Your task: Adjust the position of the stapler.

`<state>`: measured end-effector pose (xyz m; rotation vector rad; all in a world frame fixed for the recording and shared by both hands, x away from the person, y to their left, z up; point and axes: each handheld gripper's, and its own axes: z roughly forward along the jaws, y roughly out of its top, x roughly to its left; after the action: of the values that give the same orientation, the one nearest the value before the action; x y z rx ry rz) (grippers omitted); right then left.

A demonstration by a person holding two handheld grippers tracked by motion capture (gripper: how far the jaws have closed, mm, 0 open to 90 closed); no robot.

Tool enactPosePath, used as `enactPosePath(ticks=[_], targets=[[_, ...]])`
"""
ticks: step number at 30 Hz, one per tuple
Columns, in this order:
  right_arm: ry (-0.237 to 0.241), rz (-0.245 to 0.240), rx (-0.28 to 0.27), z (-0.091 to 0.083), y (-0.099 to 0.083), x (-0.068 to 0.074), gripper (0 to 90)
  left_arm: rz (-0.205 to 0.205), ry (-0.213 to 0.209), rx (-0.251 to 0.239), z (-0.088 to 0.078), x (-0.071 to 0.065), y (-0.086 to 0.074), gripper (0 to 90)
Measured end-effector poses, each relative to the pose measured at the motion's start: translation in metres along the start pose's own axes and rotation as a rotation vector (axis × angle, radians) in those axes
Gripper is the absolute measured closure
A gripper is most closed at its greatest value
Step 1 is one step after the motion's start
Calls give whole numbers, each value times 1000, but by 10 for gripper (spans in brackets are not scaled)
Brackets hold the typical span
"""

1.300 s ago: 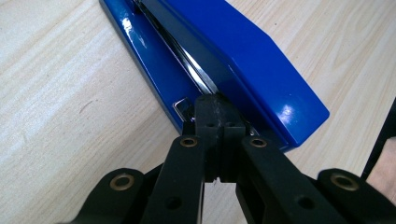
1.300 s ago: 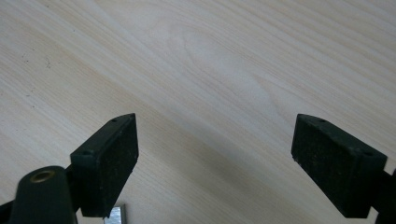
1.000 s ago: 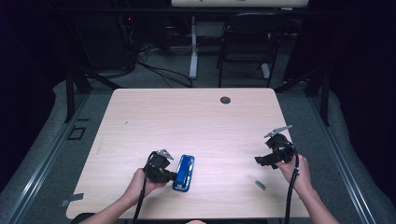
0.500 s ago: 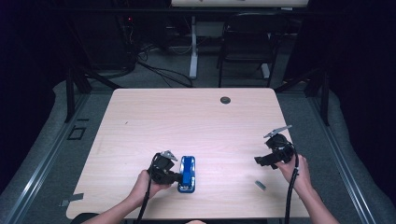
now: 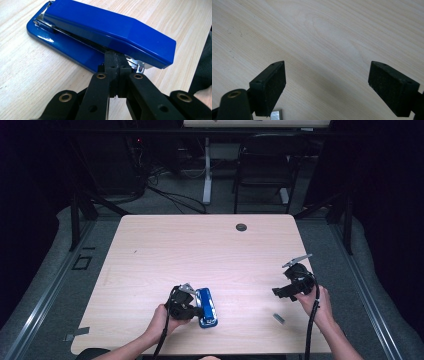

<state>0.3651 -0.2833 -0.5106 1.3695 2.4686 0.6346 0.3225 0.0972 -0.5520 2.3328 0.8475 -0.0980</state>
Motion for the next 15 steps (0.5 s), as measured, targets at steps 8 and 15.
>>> enactPosePath(ticks=[8,15], targets=[[7,-2,3,2,1,2,144,20,-2,-16,8,-8,4,900],[14,-2,7,4,2,4,145,43,-3,-33,18,-16,11,900]])
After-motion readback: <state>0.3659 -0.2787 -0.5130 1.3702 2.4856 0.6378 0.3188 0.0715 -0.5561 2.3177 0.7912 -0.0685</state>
